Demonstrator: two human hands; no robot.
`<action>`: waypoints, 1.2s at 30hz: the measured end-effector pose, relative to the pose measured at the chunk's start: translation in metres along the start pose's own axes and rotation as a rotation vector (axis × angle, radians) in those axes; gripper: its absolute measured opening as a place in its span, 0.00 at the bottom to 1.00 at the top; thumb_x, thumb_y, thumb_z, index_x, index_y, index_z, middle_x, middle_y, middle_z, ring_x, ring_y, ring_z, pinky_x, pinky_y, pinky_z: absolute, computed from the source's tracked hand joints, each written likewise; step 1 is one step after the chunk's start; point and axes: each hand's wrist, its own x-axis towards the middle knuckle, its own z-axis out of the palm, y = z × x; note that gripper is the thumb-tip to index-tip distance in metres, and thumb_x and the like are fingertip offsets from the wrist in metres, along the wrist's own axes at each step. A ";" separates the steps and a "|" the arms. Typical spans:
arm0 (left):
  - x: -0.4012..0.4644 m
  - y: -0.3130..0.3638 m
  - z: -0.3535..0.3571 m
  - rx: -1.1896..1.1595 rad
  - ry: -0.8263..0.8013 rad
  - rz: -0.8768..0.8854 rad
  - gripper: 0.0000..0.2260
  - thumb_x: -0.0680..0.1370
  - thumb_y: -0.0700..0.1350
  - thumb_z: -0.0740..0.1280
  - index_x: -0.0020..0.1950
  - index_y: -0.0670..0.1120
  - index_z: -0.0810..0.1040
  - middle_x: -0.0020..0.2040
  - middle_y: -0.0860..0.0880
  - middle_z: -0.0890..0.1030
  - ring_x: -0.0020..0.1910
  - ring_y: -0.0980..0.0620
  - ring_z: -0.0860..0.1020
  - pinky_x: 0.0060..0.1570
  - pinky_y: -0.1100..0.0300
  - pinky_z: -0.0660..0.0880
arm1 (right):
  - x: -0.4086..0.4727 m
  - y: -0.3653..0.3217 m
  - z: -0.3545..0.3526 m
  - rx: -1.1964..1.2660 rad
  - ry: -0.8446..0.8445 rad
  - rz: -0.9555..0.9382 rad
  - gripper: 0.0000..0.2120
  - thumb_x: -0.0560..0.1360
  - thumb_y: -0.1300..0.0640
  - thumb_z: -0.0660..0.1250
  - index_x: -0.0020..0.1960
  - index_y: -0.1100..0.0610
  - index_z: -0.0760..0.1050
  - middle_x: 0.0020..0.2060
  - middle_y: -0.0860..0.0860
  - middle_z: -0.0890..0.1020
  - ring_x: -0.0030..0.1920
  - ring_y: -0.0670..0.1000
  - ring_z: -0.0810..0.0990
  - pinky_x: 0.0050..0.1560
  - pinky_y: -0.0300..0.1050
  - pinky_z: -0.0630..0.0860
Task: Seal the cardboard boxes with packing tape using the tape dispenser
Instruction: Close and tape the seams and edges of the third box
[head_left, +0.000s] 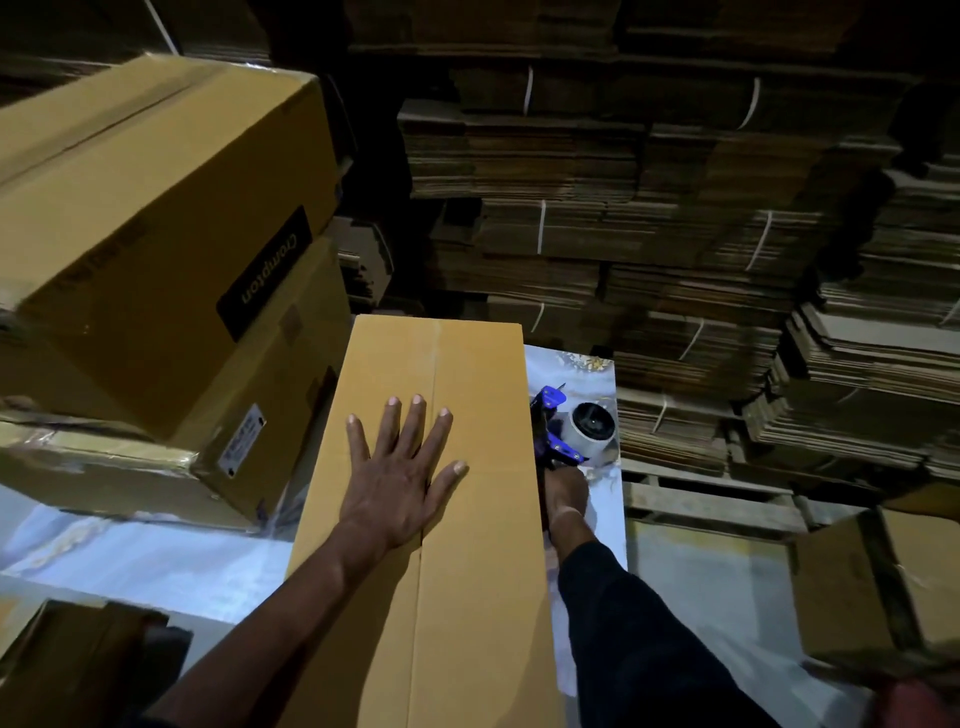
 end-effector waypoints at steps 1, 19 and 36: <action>0.000 0.000 -0.001 -0.006 0.001 0.002 0.33 0.83 0.69 0.35 0.84 0.55 0.35 0.85 0.46 0.37 0.83 0.41 0.35 0.75 0.26 0.42 | -0.009 -0.008 -0.012 -0.021 -0.036 -0.037 0.18 0.75 0.48 0.70 0.54 0.64 0.82 0.49 0.61 0.85 0.51 0.62 0.83 0.47 0.48 0.75; -0.009 -0.098 -0.015 -0.220 0.034 0.501 0.32 0.83 0.72 0.52 0.84 0.64 0.48 0.86 0.53 0.43 0.84 0.50 0.39 0.79 0.44 0.43 | -0.087 -0.207 -0.075 0.500 -0.765 -0.054 0.13 0.77 0.53 0.63 0.49 0.64 0.76 0.32 0.50 0.69 0.26 0.47 0.66 0.23 0.38 0.64; -0.016 -0.009 0.002 -0.408 0.123 0.067 0.28 0.78 0.67 0.61 0.73 0.55 0.78 0.81 0.47 0.68 0.82 0.38 0.60 0.76 0.32 0.45 | -0.090 -0.252 -0.032 0.246 -0.602 -0.184 0.14 0.81 0.51 0.69 0.45 0.61 0.77 0.31 0.52 0.75 0.26 0.48 0.73 0.25 0.38 0.70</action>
